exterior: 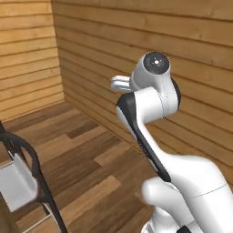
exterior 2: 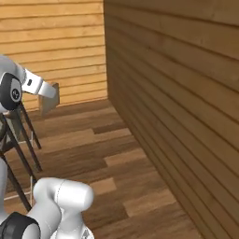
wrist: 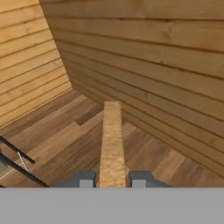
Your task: Start the toaster. Once the lever pops up, take the bread to the plate on the dining counter.
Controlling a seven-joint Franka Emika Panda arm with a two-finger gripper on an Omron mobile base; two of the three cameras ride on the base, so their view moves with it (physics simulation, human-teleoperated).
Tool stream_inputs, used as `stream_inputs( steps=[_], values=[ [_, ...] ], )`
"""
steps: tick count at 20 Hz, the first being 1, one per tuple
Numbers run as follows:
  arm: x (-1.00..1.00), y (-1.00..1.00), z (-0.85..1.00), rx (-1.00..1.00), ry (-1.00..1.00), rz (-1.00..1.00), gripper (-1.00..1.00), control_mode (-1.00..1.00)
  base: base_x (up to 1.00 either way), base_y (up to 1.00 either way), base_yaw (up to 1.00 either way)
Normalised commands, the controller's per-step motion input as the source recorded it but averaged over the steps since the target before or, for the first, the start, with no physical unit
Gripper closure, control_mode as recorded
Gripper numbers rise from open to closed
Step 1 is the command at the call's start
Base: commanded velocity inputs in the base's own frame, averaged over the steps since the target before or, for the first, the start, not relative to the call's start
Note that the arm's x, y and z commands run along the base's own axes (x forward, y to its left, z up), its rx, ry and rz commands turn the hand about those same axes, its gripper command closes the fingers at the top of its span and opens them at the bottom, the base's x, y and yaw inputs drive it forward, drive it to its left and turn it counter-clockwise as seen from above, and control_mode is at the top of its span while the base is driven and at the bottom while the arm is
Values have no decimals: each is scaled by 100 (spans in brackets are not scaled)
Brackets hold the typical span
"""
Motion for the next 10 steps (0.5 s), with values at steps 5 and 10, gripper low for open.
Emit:
stream_inputs(
  steps=[5, 10],
  values=[
    [0, 0, 0, 0, 0, 0, 100, 100, 61, -31, 66],
    [0, 0, 0, 0, 0, 0, 100, 100, 51, -31, 67]
  ],
)
